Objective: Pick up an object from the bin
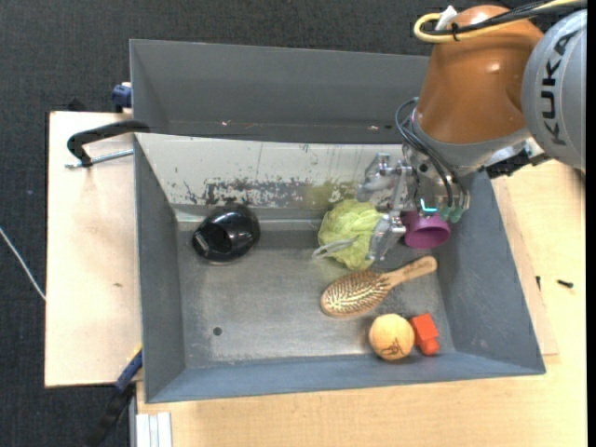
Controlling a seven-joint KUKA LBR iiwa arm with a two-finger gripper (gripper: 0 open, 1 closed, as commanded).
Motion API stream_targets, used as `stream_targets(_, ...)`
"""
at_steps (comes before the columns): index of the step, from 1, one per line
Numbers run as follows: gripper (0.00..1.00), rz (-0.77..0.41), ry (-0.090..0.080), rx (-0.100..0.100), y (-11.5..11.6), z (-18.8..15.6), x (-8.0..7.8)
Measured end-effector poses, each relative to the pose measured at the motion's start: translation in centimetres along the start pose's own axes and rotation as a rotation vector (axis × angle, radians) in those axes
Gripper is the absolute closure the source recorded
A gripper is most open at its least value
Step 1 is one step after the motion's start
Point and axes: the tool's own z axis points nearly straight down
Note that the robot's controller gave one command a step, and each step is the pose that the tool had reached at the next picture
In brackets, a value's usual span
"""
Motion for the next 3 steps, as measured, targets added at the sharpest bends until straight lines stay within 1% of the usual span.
stream_targets(1, 0.00, 0.000, -0.009, 0.000, 0.0, -0.5, -0.1)
stream_targets(2, 0.00, -0.108, -0.011, 0.001, 0.0, 4.2, -0.2)
stream_targets(3, 0.00, -0.421, -0.006, 0.001, 1.4, 6.9, 0.0)
